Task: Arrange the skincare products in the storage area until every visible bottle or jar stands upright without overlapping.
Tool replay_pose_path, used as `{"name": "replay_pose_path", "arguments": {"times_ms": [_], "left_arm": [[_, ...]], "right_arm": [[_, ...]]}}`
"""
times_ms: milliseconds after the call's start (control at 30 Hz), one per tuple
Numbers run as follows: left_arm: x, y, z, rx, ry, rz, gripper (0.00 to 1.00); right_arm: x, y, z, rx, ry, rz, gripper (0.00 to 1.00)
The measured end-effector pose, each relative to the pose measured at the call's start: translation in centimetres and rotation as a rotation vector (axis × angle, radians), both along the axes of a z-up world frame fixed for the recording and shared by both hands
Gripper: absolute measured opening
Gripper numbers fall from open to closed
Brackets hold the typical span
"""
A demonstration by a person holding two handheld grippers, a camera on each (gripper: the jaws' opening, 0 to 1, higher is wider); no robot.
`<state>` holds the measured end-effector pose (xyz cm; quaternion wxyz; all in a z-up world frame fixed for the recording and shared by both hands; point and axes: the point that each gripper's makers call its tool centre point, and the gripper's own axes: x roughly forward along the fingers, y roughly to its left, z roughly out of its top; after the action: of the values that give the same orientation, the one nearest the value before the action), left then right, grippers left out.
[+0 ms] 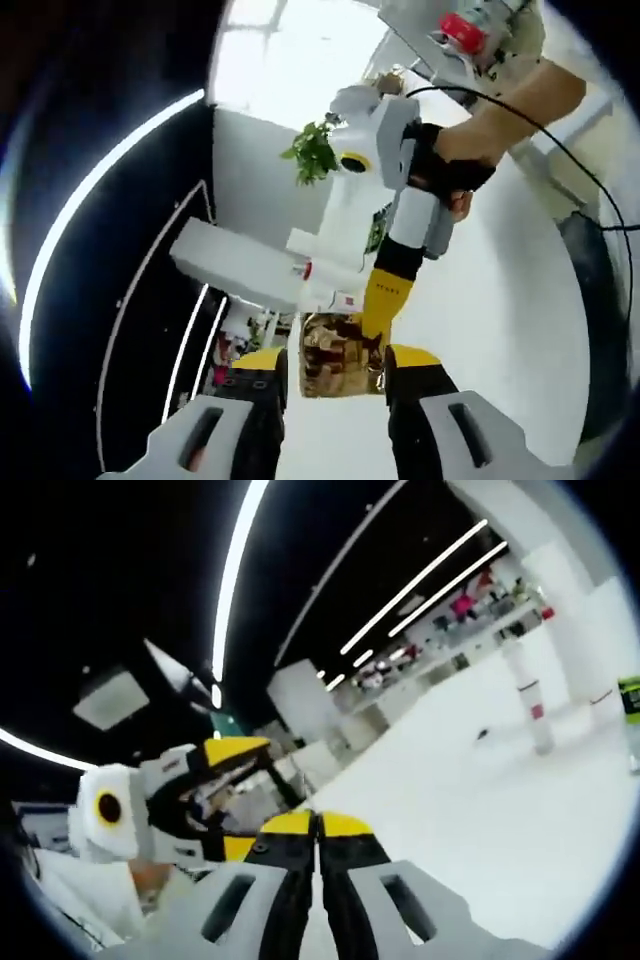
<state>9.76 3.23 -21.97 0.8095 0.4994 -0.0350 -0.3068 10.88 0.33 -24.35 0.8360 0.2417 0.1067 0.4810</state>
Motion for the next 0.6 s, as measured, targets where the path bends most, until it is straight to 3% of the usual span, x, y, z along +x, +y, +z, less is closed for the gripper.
{"name": "replay_pose_path", "arguments": {"times_ms": [167, 367, 433, 467, 500, 533, 567, 600], "left_arm": [[0.7, 0.7, 0.0, -0.182, 0.17, -0.001, 0.4], [2.1, 1.9, -0.2, -0.255, 0.228, 0.035, 0.4], [2.8, 2.7, 0.0, -0.209, 0.158, 0.08, 0.4], [3.1, 3.1, 0.3, -0.149, 0.087, 0.105, 0.4], [3.5, 3.7, 0.8, -0.037, -0.041, 0.141, 0.4], [3.6, 4.0, 1.0, 0.038, -0.118, 0.163, 0.4], [3.7, 4.2, 1.3, 0.167, -0.239, 0.188, 0.4], [3.6, 4.0, 1.1, 0.233, -0.282, 0.185, 0.4]], "right_arm": [[0.1, -0.7, 0.1, 0.023, 0.014, -0.015, 0.0], [0.4, -1.4, 0.5, 0.042, 0.012, -0.027, 0.0], [0.4, -1.5, 0.6, 0.048, 0.013, -0.026, 0.0], [0.4, -1.6, 0.6, 0.053, 0.014, -0.027, 0.0], [0.4, -1.6, 0.6, 0.054, 0.016, -0.027, 0.0], [0.4, -1.6, 0.6, 0.055, 0.018, -0.028, 0.0], [0.4, -1.6, 0.5, 0.053, 0.021, -0.029, 0.0], [0.4, -1.7, 0.4, 0.051, 0.023, -0.029, 0.0]]}}
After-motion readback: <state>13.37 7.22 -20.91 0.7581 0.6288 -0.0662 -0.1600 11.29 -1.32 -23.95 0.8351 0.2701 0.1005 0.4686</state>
